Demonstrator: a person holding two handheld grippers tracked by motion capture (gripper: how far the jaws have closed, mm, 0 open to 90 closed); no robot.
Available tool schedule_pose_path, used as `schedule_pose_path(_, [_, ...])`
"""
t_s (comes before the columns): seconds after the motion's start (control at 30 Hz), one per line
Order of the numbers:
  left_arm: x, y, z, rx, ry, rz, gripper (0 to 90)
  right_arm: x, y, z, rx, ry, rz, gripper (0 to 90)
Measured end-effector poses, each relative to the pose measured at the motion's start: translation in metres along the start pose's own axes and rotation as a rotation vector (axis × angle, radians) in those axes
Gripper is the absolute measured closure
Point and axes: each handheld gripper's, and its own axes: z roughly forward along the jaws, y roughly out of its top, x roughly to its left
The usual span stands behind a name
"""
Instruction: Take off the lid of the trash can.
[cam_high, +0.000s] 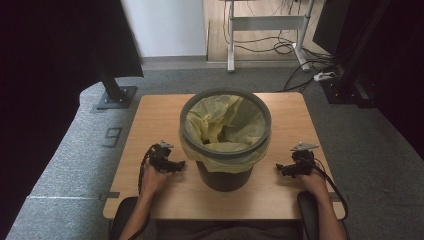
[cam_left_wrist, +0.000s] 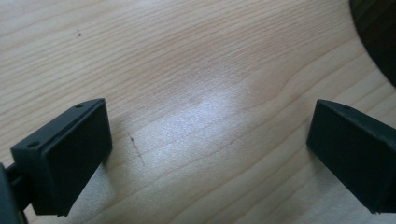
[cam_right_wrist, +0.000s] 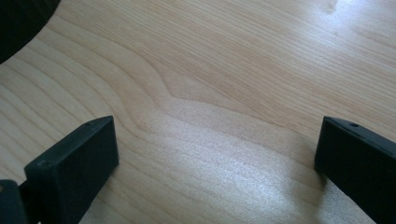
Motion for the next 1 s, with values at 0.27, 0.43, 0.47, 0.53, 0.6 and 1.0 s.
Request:
schedule_pose_path(0.27, [0.004, 0.003, -0.006, 0.025, -0.041, -0.022, 0.6, 0.001, -0.001, -0.001, -0.001, 0.009, -0.011, 0.0])
schedule_pose_path(0.43, [0.003, 0.008, -0.010, 0.062, -0.080, 0.013, 0.0, 0.002, -0.001, -0.001, -0.001, 0.011, -0.011, 0.0])
schedule_pose_path(0.47, [0.002, 0.010, -0.012, 0.066, -0.085, 0.017, 0.0, 0.002, -0.001, -0.001, -0.001, 0.011, -0.012, 0.0])
schedule_pose_path(0.53, [0.002, 0.014, -0.016, 0.061, -0.093, 0.021, 0.0, 0.002, -0.001, -0.001, -0.001, 0.012, -0.013, 0.0])
schedule_pose_path(0.6, [0.002, 0.016, -0.019, 0.056, -0.094, 0.020, 0.0, 0.002, -0.001, -0.001, -0.001, 0.012, -0.014, 0.0])
schedule_pose_path(1.0, [0.003, 0.044, -0.048, 0.016, -0.083, 0.042, 0.9, 0.003, -0.001, -0.001, -0.001, 0.020, -0.021, 0.0])
